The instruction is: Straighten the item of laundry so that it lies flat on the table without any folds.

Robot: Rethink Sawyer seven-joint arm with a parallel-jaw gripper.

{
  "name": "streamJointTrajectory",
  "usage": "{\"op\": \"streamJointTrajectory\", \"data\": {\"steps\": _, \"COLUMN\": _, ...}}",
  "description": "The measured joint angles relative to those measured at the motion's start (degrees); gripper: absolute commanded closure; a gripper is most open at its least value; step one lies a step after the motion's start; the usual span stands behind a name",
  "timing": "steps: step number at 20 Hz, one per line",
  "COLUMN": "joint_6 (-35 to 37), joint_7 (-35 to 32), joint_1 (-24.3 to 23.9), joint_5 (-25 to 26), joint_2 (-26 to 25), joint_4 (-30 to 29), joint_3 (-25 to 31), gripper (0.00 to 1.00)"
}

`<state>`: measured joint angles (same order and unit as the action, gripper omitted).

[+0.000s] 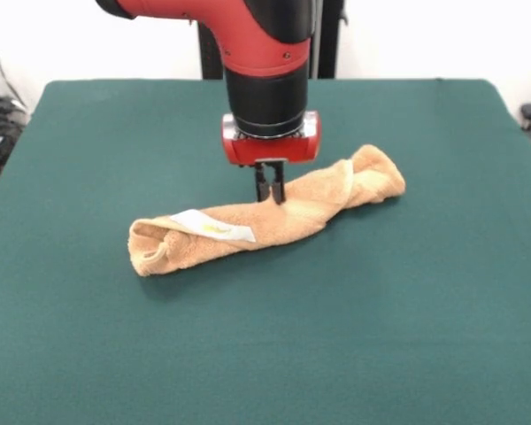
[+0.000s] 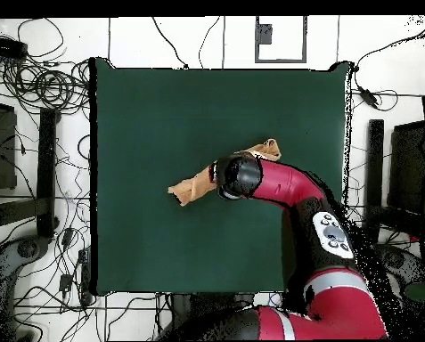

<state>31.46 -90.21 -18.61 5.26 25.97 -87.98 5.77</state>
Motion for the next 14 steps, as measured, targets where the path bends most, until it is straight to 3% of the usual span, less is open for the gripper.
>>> {"op": "streamJointTrajectory", "data": {"steps": 2, "joint_6": 1.68, "joint_7": 0.0, "joint_1": 0.01, "joint_5": -0.32, "joint_2": -0.17, "joint_4": 0.51, "joint_3": -0.21, "gripper": 1.0}}
{"op": "streamJointTrajectory", "data": {"steps": 7, "joint_6": 19.36, "joint_7": 0.0, "joint_1": -0.16, "joint_5": -2.11, "joint_2": -0.42, "joint_4": 3.73, "joint_3": -1.51, "gripper": 1.0}}
{"op": "streamJointTrajectory", "data": {"steps": 14, "joint_6": 33.68, "joint_7": 0.0, "joint_1": -0.16, "joint_5": -2.44, "joint_2": 1.38, "joint_4": 4.83, "joint_3": -2.48, "gripper": 1.0}}
